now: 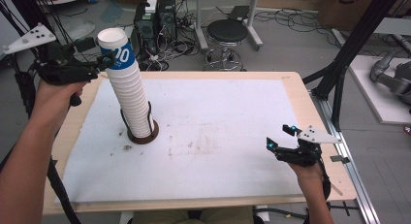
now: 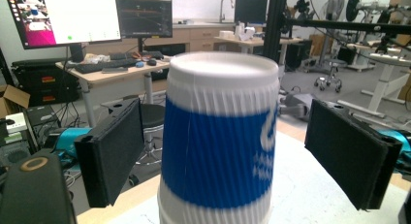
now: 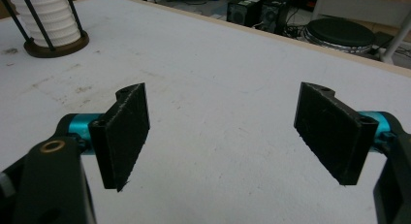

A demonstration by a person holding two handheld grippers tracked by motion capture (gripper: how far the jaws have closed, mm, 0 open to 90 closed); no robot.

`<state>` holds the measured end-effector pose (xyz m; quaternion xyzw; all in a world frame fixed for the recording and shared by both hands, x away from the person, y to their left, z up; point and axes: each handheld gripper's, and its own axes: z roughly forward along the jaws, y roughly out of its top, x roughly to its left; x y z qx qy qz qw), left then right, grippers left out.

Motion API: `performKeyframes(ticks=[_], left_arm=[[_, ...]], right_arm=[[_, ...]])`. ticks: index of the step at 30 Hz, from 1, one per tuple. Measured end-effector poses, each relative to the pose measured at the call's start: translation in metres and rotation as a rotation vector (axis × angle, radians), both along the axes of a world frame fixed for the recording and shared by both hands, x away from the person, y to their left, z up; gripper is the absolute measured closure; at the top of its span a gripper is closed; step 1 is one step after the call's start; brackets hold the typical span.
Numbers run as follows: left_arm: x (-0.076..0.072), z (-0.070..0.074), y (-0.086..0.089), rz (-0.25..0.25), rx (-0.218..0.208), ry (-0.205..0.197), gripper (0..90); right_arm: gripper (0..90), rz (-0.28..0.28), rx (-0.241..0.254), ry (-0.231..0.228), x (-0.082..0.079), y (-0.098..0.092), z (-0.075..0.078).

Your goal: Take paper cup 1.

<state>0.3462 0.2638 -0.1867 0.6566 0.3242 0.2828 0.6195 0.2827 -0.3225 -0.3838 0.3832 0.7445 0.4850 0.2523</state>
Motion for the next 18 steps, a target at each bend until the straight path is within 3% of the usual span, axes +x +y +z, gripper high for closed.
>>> performKeyframes(ticks=[5, 10, 18], left_arm=[[0.013, 0.007, -0.01, -0.001, 0.02, 0.029, 14.1], [0.021, 0.004, -0.017, 0.014, 0.03, 0.052, 14.7], [0.022, 0.004, -0.016, 0.001, 0.024, 0.048, 25.1]], right_arm=[[20.8, 0.003, -0.002, -0.006, 0.001, 0.0, 0.0], [20.8, 0.003, -0.001, -0.003, 0.0, -0.001, 0.0], [20.8, 0.002, 0.003, -0.005, 0.0, -0.002, 0.0]])
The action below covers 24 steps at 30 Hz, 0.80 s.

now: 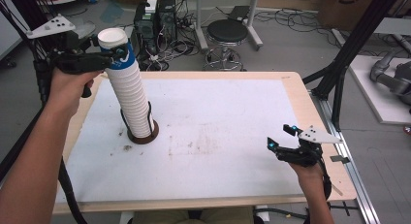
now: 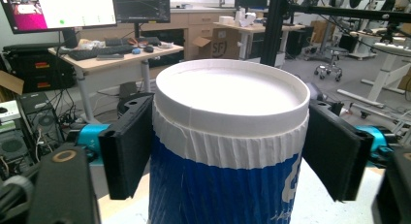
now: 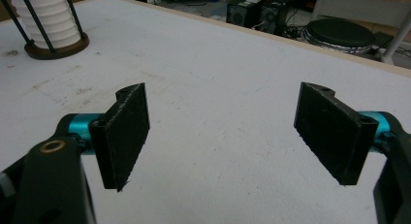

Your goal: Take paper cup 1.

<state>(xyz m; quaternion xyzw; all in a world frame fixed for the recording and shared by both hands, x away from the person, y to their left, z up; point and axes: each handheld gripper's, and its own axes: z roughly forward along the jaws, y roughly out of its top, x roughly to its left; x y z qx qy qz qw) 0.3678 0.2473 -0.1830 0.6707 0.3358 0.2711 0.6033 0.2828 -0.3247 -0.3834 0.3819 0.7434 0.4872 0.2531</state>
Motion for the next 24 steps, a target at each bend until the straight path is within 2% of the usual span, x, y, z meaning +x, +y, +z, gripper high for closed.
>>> performKeyframes(ticks=[7, 11, 15, 21, 24], left_arm=[[0.0, 0.001, 0.001, -0.002, 0.0, -0.001, 27.1], [-0.001, 0.004, 0.001, -0.002, -0.024, -0.017, 27.7], [-0.003, 0.019, 0.0, -0.004, -0.021, -0.036, 27.8], [-0.006, 0.034, -0.001, -0.002, -0.04, -0.058, 27.9], [-0.008, 0.044, -0.001, 0.006, -0.063, -0.072, 27.9]], right_arm=[[20.8, 0.0, 0.002, 0.002, 0.0, 0.001, 0.0], [20.9, -0.001, 0.0, 0.002, 0.0, 0.001, 0.0], [20.9, -0.001, 0.002, 0.002, 0.0, 0.001, 0.0], [20.9, 0.003, 0.001, 0.004, 0.0, 0.002, 0.0], [20.9, 0.004, 0.002, 0.003, 0.0, 0.002, 0.0]])
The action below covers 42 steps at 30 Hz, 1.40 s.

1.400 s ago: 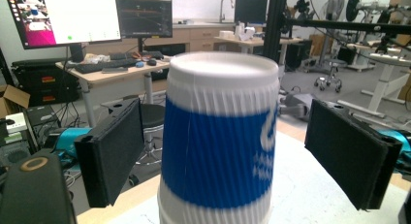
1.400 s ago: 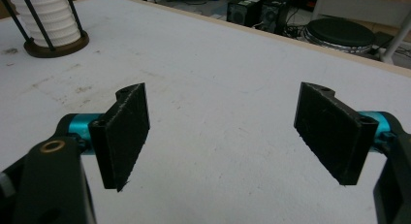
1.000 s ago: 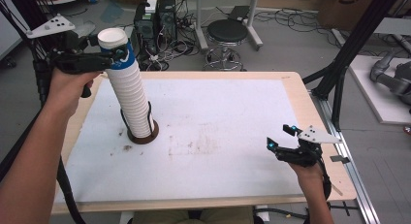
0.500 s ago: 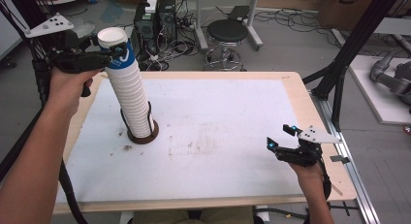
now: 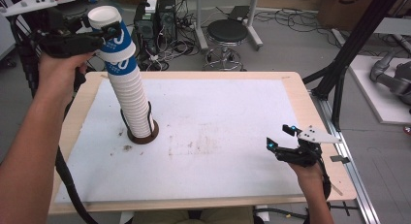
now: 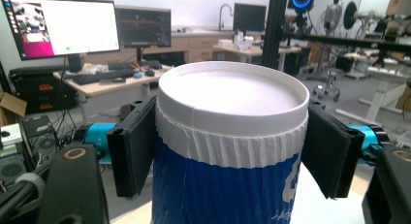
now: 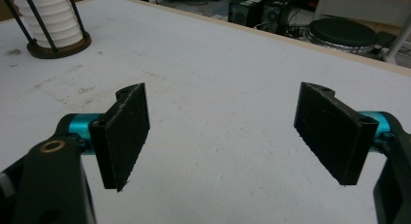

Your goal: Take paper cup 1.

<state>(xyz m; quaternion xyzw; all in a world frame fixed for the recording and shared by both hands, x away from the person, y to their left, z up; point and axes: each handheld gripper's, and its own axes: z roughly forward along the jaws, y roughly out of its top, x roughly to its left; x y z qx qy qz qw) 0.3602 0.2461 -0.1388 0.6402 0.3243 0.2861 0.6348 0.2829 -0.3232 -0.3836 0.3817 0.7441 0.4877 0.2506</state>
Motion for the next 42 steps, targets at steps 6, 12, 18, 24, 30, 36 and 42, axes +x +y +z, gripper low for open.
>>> performKeyframes(ticks=[6, 12, 18, 24, 30, 36, 42], left_arm=[[-0.003, 0.014, 0.001, 0.016, -0.016, -0.026, 28.1], [-0.01, 0.023, 0.01, 0.025, -0.041, -0.052, 28.2], [-0.021, 0.027, 0.023, 0.037, -0.054, -0.067, 28.2], [-0.035, 0.023, 0.039, 0.057, -0.049, -0.077, 28.2], [-0.047, 0.009, 0.055, 0.065, -0.015, -0.063, 28.2], [-0.058, -0.005, 0.069, 0.064, -0.032, -0.055, 28.2], [-0.069, -0.02, 0.073, 0.041, -0.009, -0.039, 28.2]], right_arm=[[20.8, 0.004, -0.001, 0.0, 0.0, 0.0, 0.0], [20.8, 0.004, 0.0, 0.002, 0.0, 0.0, 0.0], [20.9, 0.003, 0.003, 0.0, 0.0, 0.0, 0.0], [20.9, 0.001, 0.006, 0.0, 0.0, -0.001, 0.001], [20.9, 0.002, 0.008, -0.001, 0.0, 0.0, 0.001], [20.8, 0.002, 0.007, -0.001, -0.001, 0.0, 0.001], [20.9, 0.005, 0.004, 0.003, 0.0, 0.001, 0.0]])
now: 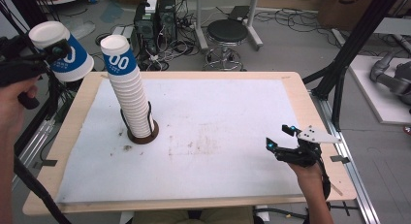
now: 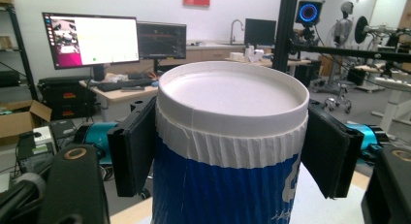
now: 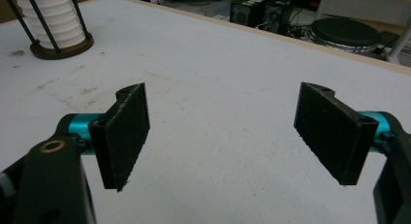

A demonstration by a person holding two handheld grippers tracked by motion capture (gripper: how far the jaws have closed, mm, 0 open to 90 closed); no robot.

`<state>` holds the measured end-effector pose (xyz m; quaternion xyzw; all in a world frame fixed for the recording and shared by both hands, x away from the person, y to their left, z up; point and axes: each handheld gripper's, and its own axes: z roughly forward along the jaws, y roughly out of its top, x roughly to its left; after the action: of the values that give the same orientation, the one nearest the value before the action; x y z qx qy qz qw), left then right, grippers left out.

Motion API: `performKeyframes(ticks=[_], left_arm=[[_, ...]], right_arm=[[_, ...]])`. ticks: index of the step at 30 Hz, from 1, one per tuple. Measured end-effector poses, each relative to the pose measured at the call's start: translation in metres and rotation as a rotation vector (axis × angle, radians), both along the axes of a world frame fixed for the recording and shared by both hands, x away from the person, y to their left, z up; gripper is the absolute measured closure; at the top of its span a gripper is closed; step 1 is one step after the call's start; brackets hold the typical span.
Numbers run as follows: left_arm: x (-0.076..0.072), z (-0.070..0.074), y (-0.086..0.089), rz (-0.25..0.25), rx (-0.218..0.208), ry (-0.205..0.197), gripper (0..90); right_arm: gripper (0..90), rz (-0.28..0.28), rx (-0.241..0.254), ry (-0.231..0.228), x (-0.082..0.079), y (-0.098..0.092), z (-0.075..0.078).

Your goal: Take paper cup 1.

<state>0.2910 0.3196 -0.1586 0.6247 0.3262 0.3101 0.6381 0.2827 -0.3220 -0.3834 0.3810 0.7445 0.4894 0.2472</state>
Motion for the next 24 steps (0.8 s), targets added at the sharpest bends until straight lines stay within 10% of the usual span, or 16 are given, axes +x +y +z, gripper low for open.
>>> performKeyframes(ticks=[24], left_arm=[[-0.02, -0.12, -0.043, -0.259, 0.027, 0.088, 28.2]], right_arm=[[20.8, 0.007, -0.004, -0.001, 0.0, 0.002, -0.001]])
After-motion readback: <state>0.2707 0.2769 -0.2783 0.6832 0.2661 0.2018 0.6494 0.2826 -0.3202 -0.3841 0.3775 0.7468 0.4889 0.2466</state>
